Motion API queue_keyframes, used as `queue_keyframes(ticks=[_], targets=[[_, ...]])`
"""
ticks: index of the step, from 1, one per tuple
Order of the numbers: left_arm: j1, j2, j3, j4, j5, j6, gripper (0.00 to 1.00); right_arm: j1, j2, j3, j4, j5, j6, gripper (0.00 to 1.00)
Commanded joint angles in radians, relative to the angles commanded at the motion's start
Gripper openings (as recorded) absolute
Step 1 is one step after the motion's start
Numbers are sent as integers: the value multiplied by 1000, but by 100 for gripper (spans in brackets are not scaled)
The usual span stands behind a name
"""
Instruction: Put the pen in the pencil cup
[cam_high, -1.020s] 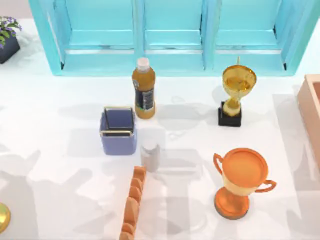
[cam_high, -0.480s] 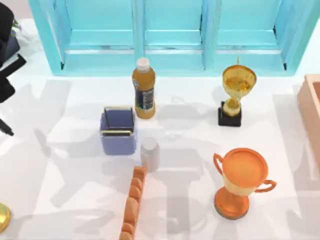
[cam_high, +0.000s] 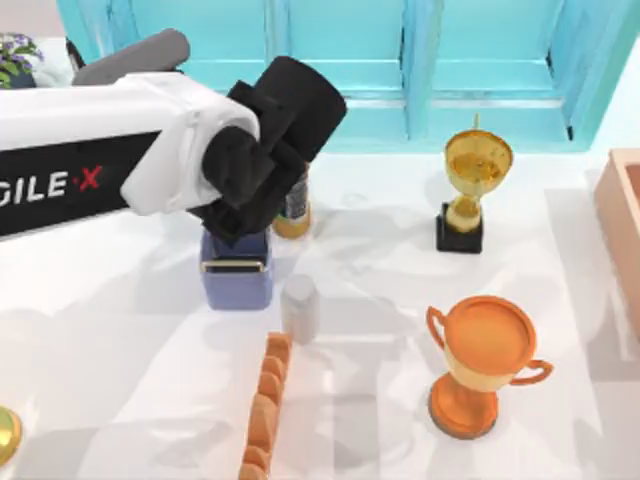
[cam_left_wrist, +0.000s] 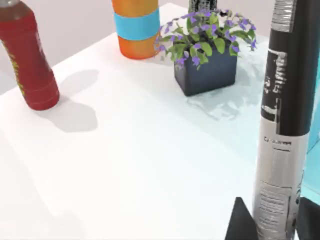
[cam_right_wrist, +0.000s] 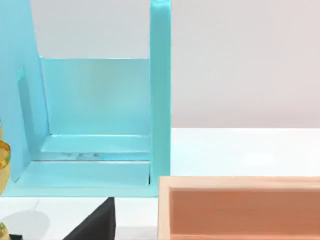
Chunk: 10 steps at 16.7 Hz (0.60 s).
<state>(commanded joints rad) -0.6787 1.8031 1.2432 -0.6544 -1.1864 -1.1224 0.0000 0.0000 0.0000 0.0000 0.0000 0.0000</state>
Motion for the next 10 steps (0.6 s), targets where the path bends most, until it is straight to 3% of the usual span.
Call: queue_keyframes(ticks=[5, 8, 10], targets=[[-222, 84, 44, 17, -310, -90, 0, 0, 0, 0, 0, 0, 0, 100], [-284, 113, 56, 19, -396, -115, 0, 0, 0, 0, 0, 0, 0, 100], [-291, 116, 57, 19, -405, -117, 0, 0, 0, 0, 0, 0, 0, 100]])
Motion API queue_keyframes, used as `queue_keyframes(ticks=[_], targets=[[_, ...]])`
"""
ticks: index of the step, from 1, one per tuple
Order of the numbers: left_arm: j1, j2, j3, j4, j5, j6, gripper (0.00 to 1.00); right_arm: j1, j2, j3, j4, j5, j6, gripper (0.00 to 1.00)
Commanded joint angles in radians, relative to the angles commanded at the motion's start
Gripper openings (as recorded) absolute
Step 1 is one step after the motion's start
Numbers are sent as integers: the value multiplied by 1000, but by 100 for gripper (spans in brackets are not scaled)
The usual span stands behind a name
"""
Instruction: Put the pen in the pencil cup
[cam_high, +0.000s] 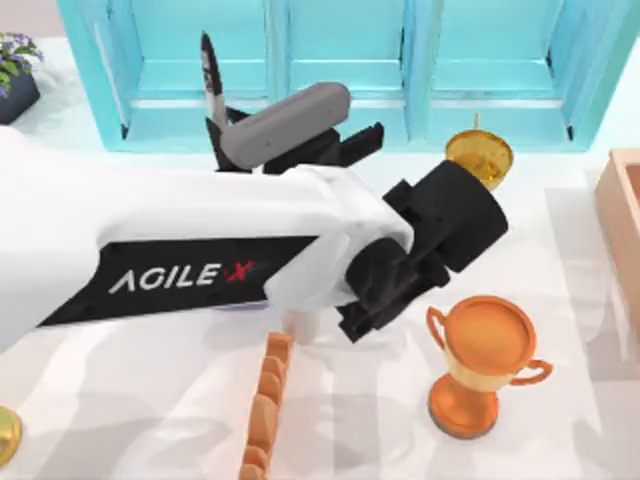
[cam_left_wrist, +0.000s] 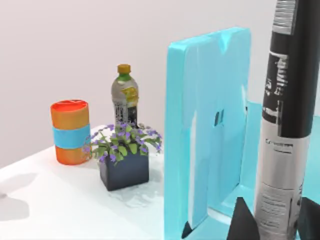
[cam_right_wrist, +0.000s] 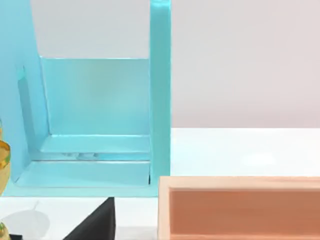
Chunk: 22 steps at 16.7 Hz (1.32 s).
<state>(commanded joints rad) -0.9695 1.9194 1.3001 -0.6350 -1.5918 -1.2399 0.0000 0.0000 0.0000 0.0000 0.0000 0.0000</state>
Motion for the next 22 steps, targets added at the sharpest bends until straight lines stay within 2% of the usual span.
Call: queue_keyframes(ticks=[6, 14, 20, 22], targets=[[6, 1, -6, 15, 8, -14, 0, 0, 0, 0, 0, 0, 0, 100], [7, 80, 92, -342, 5, -304, 0, 0, 0, 0, 0, 0, 0, 100], [11, 80, 120, -386, 2, -347, 0, 0, 0, 0, 0, 0, 0, 100], [11, 80, 120, -386, 2, -347, 15, 0, 0, 0, 0, 0, 0, 100]])
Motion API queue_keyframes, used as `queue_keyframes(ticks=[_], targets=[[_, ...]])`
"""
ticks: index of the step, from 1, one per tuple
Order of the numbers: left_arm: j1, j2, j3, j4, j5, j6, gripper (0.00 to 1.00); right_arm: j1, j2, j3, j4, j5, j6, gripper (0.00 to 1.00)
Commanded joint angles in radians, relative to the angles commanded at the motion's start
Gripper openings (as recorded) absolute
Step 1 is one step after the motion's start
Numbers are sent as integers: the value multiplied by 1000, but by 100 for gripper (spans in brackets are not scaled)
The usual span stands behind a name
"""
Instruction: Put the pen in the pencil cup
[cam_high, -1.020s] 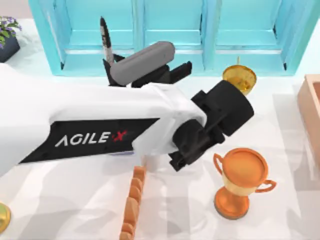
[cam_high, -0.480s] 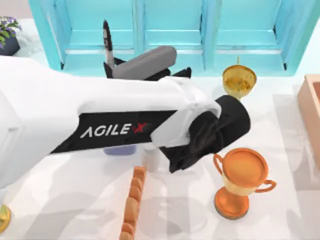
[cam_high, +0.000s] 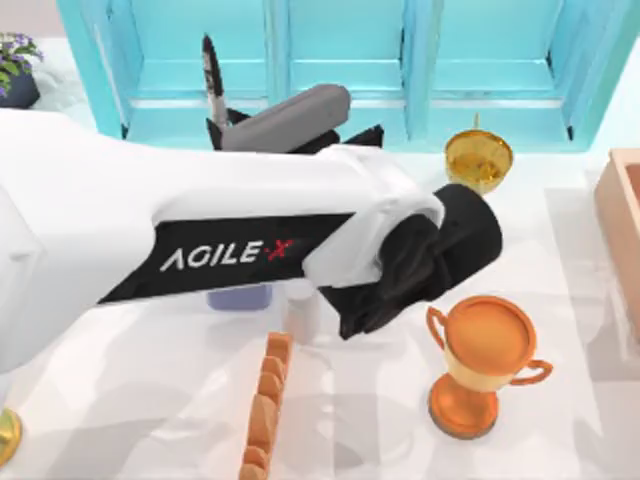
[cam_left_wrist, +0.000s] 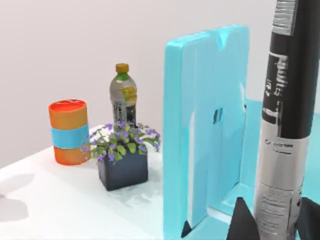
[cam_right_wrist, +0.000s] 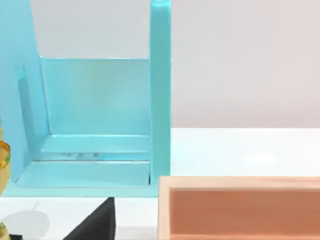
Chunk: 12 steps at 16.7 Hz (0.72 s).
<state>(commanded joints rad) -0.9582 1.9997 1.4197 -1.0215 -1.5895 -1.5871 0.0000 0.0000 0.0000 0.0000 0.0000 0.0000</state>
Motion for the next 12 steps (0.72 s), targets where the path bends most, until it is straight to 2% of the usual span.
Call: queue_keyframes(ticks=[11, 12], targets=[[0, 0, 0, 0, 0, 0, 98, 0, 0, 0, 0, 0, 0, 100], [0, 0, 0, 0, 0, 0, 100, 0, 0, 0, 0, 0, 0, 100]])
